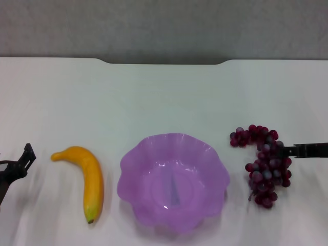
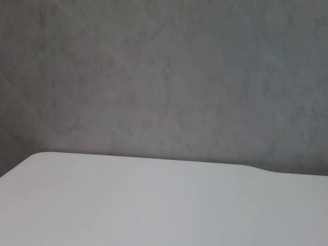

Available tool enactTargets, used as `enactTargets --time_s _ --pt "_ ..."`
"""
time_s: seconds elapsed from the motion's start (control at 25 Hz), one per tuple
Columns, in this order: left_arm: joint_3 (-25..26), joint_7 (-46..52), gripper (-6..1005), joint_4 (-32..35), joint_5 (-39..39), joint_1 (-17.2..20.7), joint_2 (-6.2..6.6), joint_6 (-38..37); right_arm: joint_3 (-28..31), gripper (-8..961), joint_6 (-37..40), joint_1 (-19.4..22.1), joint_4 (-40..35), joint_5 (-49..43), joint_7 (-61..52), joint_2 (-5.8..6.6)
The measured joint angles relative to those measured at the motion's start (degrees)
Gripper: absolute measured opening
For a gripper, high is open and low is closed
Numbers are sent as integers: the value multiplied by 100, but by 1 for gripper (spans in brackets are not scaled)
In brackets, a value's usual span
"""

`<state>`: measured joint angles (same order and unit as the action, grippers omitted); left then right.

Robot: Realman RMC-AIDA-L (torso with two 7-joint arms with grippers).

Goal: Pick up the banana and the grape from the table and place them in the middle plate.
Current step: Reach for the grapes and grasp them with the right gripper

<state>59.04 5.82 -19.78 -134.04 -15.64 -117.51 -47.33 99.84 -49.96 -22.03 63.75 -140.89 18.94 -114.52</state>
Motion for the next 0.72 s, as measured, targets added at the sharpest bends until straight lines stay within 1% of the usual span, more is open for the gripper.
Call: enactTargets --time_s 0.16,0.6,0.72 --pt "0 -2 861 -1 0 0 0 3 -31 877 200 1 -163 403 325 0" --pt "-6 -2 863 -13 0 0 0 3 -84 873 480 -100 -565 424 517 3" --pt "-15 -2 862 -19 0 -4 0 0 -285 872 743 -142 -724 431 564 -5"
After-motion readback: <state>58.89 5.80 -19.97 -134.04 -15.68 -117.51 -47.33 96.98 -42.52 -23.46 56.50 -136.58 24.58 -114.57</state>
